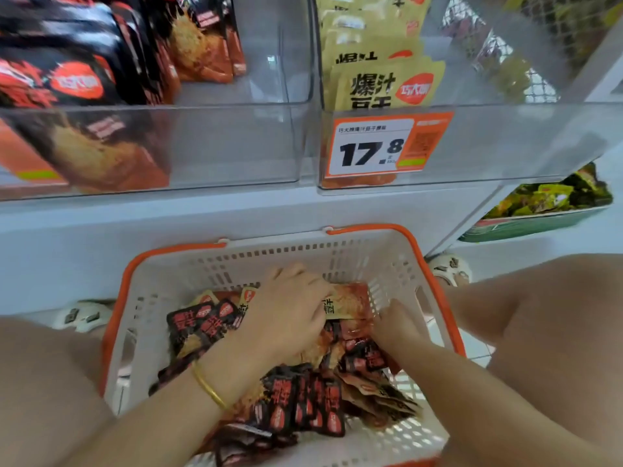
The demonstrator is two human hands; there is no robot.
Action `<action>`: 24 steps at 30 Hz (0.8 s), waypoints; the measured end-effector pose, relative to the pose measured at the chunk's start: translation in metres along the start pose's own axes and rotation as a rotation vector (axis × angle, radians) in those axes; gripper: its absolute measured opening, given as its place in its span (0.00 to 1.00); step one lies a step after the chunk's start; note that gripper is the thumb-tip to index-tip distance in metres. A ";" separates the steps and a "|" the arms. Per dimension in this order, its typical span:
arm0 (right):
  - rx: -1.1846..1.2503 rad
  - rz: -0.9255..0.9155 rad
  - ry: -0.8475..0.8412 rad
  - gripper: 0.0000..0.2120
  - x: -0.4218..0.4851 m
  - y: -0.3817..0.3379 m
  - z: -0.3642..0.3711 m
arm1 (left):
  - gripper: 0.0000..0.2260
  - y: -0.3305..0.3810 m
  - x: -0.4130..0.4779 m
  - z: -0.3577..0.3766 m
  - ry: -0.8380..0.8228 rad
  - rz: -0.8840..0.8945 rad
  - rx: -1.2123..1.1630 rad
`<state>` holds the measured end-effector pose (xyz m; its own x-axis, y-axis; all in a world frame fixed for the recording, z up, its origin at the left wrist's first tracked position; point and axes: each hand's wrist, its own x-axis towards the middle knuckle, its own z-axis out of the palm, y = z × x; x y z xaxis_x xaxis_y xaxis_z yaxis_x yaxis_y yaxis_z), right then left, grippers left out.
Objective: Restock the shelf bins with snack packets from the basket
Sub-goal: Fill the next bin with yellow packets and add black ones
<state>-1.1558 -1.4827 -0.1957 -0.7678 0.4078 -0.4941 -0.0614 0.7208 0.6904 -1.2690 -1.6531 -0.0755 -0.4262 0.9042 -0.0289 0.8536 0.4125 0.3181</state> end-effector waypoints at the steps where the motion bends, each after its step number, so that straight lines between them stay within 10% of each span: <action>1: 0.151 -0.189 -0.068 0.14 0.000 -0.001 0.003 | 0.14 -0.001 0.000 0.000 0.007 -0.006 -0.012; 9: 0.723 -0.393 -0.204 0.21 0.012 0.042 -0.054 | 0.14 0.000 0.006 0.009 -0.011 -0.023 -0.061; 14: 1.089 -0.506 0.028 0.27 -0.032 0.112 -0.124 | 0.16 0.002 0.011 -0.009 -0.137 -0.212 -0.479; 21: 1.621 -0.319 0.287 0.24 -0.076 0.146 -0.125 | 0.04 0.018 0.006 -0.063 -0.082 -0.247 -0.730; 24: 2.126 -0.149 0.141 0.25 -0.095 0.164 -0.118 | 0.04 0.023 0.003 -0.088 0.027 -0.277 -0.777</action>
<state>-1.1683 -1.4693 0.0271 -0.8630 0.3417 -0.3721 0.4413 0.1513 -0.8845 -1.2766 -1.6504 0.0149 -0.6064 0.7739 -0.1830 0.2699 0.4168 0.8680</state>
